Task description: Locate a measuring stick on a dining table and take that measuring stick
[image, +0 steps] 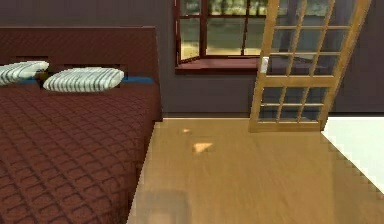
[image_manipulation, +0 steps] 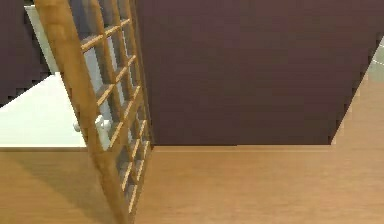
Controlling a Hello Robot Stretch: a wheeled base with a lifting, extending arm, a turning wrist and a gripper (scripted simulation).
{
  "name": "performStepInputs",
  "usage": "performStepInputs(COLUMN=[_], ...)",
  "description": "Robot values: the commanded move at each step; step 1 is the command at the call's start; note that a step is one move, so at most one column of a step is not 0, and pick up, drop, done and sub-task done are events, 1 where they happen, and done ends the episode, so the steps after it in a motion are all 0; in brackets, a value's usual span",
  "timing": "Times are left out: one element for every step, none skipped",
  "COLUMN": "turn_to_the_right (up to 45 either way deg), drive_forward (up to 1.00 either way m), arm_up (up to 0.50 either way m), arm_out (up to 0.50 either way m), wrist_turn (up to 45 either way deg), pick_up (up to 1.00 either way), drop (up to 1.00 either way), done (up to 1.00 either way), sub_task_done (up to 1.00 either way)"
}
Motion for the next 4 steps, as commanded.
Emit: performStepInputs(turn_to_the_right=[45.0, 42.0, 0.0, -45.0], drive_forward=[0.00, 0.00, 0.05, 0.00], arm_up=[0.00, 0.00, 0.00, 0.00], arm_out=[0.00, 0.00, 0.00, 0.00], wrist_turn=[0.0, 0.0, 0.0, 0.0], pick_up=[0.00, 0.00, 0.00, 0.00], drop=[0.00, 0.00, 0.00, 0.00], done=[0.00, 0.00, 0.00, 0.00], sub_task_done=[0.00, 0.00, 0.00, 0.00])
